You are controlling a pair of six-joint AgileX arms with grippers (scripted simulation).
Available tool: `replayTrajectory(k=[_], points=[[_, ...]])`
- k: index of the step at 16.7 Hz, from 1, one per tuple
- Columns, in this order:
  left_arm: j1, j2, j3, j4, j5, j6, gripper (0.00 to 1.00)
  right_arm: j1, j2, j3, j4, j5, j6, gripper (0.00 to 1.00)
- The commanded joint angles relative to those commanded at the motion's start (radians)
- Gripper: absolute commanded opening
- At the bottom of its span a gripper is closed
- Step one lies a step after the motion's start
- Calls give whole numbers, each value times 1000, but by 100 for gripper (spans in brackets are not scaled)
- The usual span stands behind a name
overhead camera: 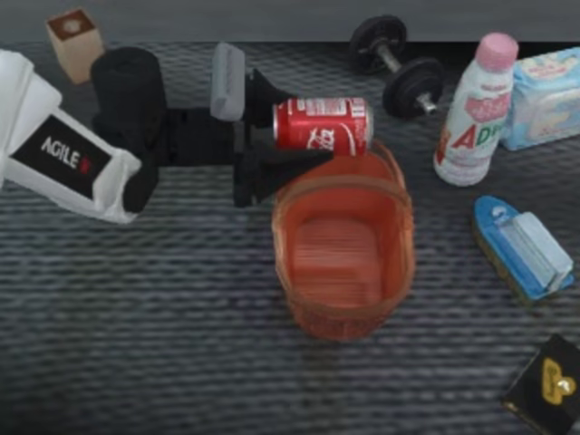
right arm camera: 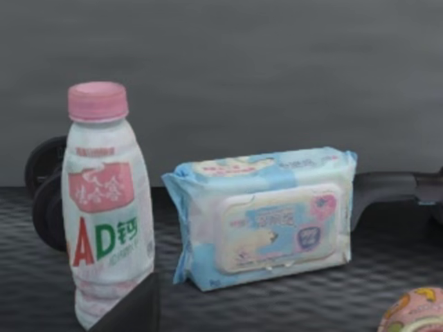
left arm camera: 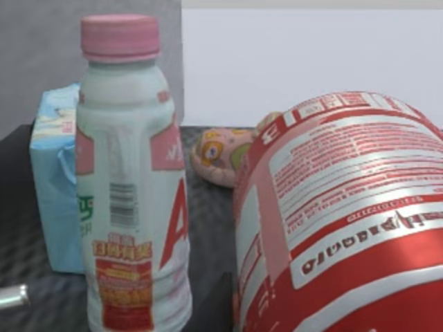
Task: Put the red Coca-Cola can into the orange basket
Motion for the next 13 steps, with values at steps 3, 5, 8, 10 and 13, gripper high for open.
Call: replayTrajectory(k=[3, 5, 8, 10, 13], points=[[0, 0, 0, 0, 0, 0, 60, 0, 0, 0, 0, 0, 0, 100], [0, 0, 0, 0, 0, 0, 75, 0, 0, 0, 0, 0, 0, 100], [0, 0, 0, 0, 0, 0, 98, 0, 0, 0, 0, 0, 0, 100], [0, 0, 0, 0, 0, 0, 100, 0, 0, 0, 0, 0, 0, 100], [0, 0, 0, 0, 0, 0, 100, 0, 0, 0, 0, 0, 0, 100]])
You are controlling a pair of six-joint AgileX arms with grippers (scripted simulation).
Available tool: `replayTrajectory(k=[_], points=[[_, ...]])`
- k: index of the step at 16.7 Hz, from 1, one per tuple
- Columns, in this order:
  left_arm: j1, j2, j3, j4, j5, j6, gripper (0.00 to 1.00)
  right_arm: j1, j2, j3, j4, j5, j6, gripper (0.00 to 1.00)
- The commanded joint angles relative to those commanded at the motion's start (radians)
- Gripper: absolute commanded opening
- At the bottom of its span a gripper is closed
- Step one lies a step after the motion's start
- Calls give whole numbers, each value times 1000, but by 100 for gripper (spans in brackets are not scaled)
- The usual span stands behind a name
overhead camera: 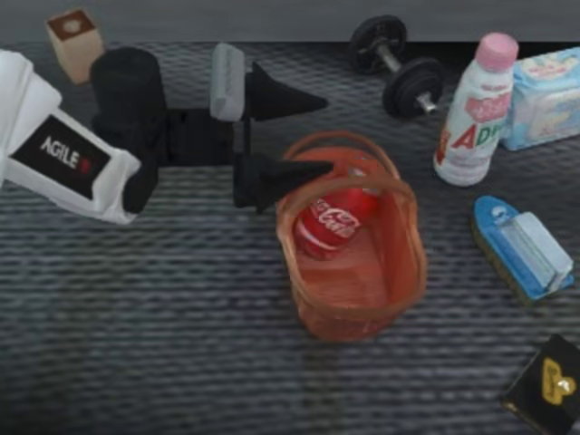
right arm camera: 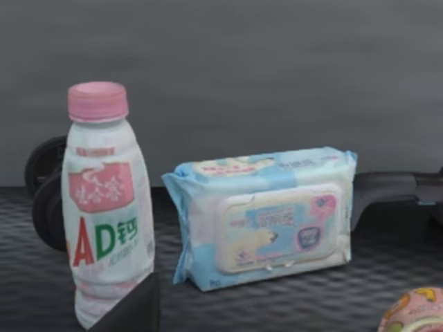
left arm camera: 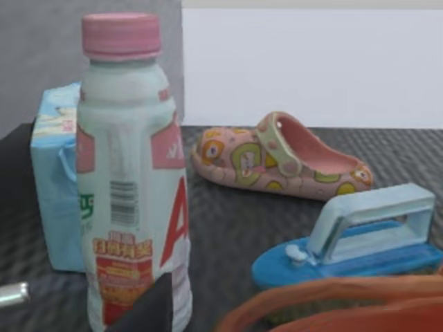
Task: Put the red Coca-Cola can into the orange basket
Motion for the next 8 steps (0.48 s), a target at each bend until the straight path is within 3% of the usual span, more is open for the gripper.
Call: replayTrajectory(k=[5, 8], points=[[-4, -1, 0, 0, 0, 0, 100, 0, 0, 0, 0, 0, 0, 100], [10, -62, -12, -23, -34, -18, 100, 28, 61, 61, -55, -4, -37, 100]])
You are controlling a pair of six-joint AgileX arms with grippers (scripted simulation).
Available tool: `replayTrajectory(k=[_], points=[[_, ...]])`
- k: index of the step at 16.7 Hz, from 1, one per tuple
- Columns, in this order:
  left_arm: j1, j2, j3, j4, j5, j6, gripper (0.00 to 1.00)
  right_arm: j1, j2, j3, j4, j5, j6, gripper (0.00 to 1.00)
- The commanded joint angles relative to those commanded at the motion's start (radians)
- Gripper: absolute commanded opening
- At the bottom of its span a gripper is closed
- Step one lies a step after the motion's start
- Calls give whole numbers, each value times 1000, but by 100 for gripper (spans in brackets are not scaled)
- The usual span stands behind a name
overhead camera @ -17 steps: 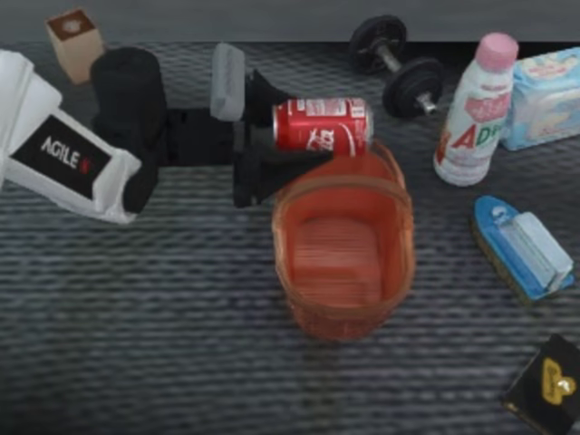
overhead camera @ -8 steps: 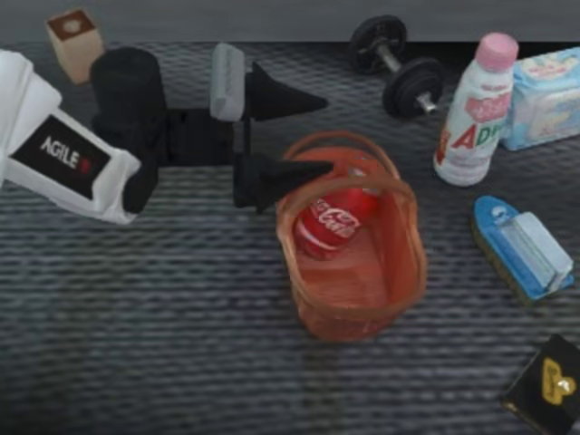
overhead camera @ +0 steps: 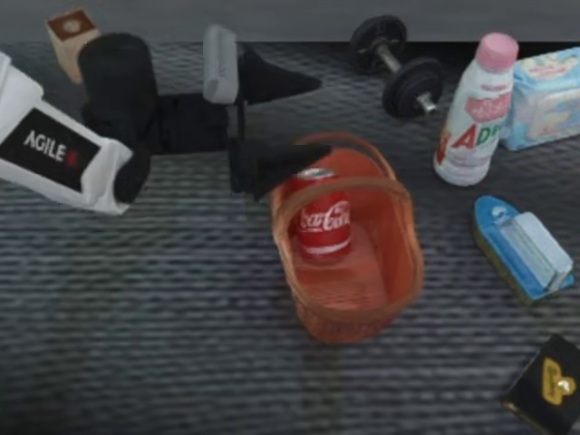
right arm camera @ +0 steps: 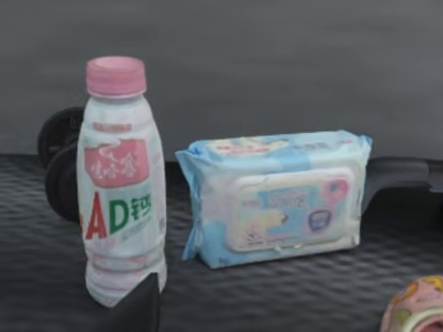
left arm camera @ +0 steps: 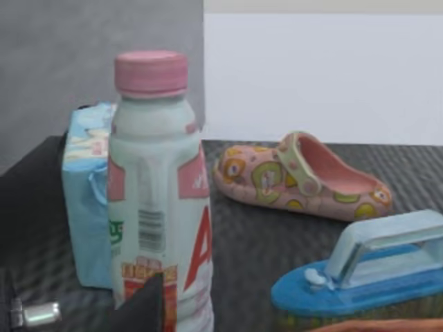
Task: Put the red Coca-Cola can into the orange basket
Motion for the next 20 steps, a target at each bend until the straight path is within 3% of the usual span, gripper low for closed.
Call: replayTrajectory(k=[3, 6, 13, 20], points=[[35, -155, -41, -61, -88, -38, 100, 56, 152, 151, -124, -2, -82, 100], [86, -402, -122, -160, -224, -83, 100, 132, 397, 393, -303, -2, -201, 100], [212, -1183, -476, -508, -646, -150, 100, 345, 1180, 1166, -821, 0, -538, 100], [290, -1856, -904, -854, -1027, -103, 100, 540, 1915, 1891, -1288, 1, -846, 100]])
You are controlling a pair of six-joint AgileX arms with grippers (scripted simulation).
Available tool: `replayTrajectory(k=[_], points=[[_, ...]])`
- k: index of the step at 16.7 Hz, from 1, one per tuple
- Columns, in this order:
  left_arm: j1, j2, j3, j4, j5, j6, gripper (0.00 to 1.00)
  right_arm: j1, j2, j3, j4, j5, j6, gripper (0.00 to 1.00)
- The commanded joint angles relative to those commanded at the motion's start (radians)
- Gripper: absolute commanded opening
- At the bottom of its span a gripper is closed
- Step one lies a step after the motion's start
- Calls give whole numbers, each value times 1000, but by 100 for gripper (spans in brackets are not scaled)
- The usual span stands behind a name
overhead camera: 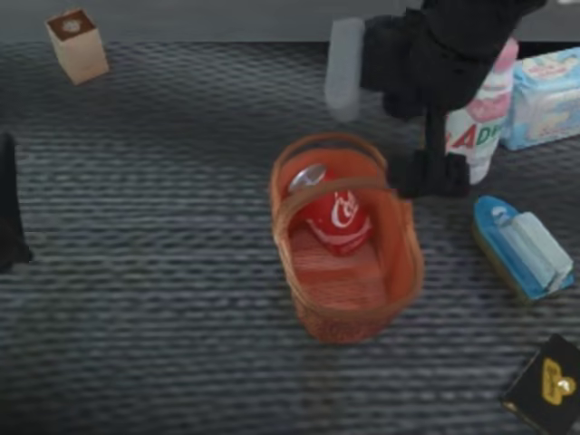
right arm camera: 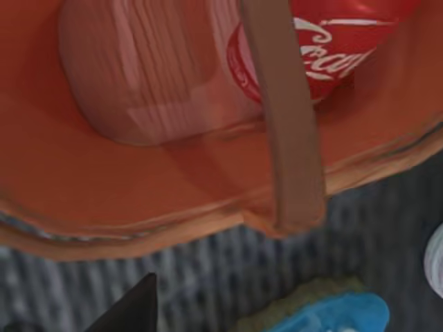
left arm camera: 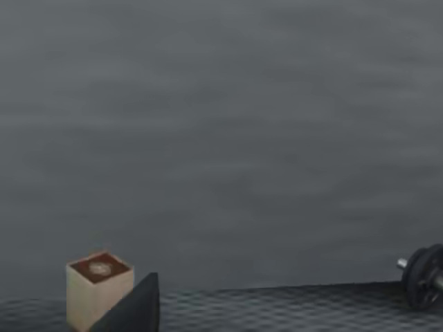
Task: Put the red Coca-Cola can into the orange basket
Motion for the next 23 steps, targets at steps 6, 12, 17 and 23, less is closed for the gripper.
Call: replayTrajectory(k=[6, 12, 17, 23], points=[[25, -339, -242, -169, -184, 71, 100, 96, 316, 343, -215, 6, -151, 100], [26, -371, -269, -187, -203, 81, 100, 106, 343, 376, -235, 7, -167, 100], [26, -371, -269, -187, -203, 81, 100, 105, 331, 317, -188, 7, -168, 100], [26, -371, -269, -187, -203, 81, 100, 107, 318, 253, -137, 6, -166, 100]])
